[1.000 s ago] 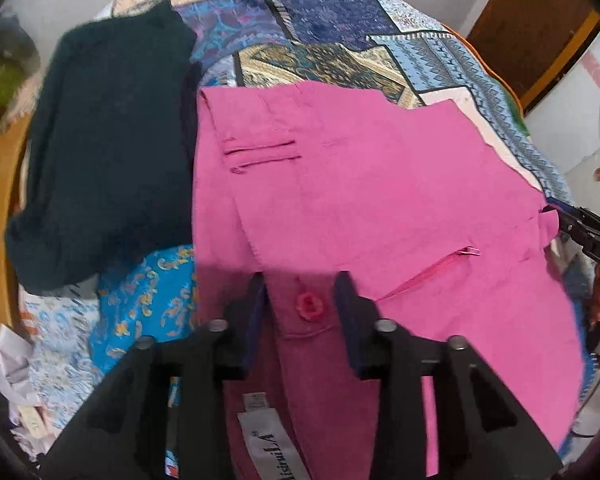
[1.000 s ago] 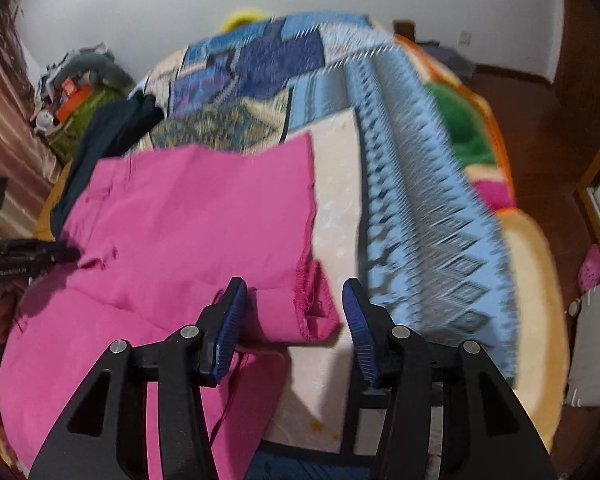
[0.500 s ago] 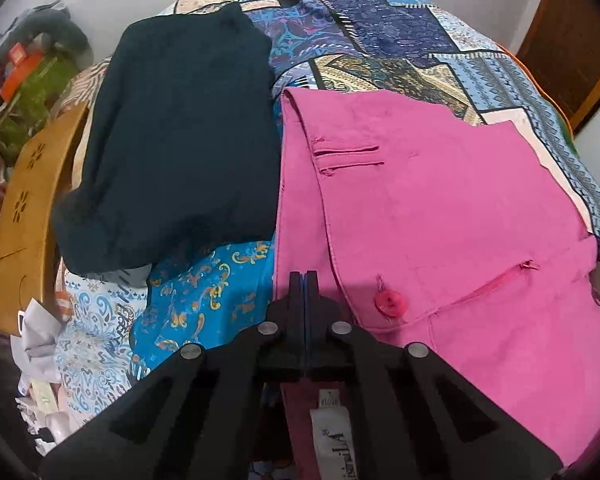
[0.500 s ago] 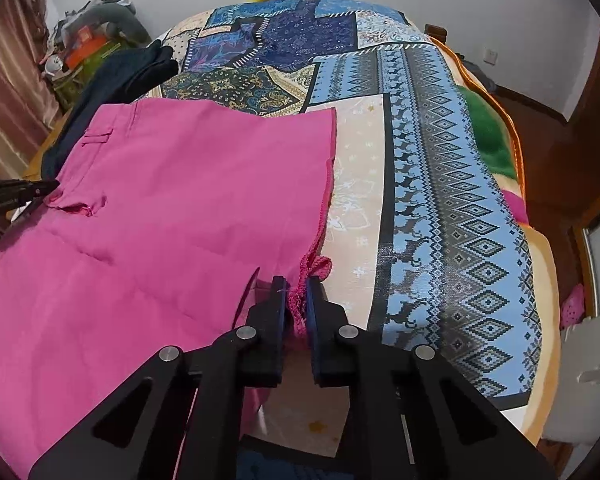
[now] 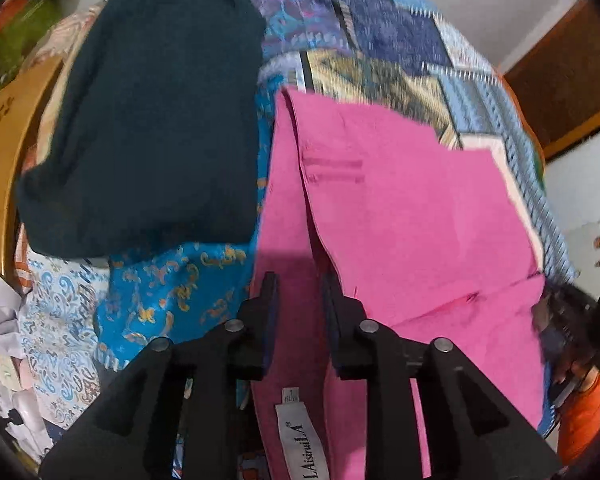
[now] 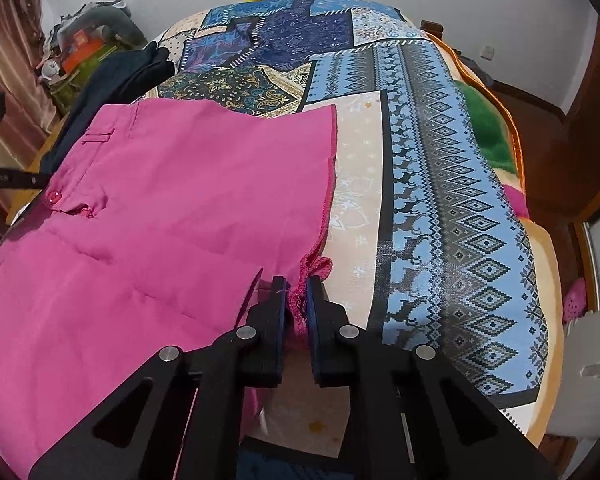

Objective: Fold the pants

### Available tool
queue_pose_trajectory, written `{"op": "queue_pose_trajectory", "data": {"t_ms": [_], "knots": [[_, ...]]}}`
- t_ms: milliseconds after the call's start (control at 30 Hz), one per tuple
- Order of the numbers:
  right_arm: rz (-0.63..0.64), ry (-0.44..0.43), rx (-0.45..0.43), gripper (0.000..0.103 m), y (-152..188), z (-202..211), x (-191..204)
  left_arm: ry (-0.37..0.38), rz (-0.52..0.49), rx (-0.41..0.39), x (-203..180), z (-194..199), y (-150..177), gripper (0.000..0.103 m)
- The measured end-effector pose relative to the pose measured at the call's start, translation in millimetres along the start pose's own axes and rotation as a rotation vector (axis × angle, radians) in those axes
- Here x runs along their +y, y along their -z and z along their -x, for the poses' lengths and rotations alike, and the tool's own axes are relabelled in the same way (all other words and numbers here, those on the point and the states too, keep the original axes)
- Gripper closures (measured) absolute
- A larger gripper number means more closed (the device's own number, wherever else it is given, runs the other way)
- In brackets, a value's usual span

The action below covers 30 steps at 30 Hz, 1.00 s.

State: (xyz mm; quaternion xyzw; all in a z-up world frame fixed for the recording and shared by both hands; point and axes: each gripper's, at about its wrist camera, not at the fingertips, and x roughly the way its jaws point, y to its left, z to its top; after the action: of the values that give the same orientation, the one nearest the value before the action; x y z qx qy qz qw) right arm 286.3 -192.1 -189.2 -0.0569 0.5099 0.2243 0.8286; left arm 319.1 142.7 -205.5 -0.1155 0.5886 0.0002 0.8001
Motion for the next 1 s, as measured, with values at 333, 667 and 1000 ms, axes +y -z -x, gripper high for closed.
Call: {"op": "queue_pose_trajectory", "data": {"t_ms": [333,667,1000], "knots": [[-0.005,-0.007,-0.006,0.094,2,0,-1,0.025,-0.085,0.064,-26,-20,0,0.053],[0.005,0.008,-0.023,0.094,2,3,1,-0.095,-0.054,-0.028,-17,-19,5,0.096],[0.048,0.031,-0.015,0.095,1,0,6,-0.18,-0.082,-0.063,-9,-3,29,0.098]]}}
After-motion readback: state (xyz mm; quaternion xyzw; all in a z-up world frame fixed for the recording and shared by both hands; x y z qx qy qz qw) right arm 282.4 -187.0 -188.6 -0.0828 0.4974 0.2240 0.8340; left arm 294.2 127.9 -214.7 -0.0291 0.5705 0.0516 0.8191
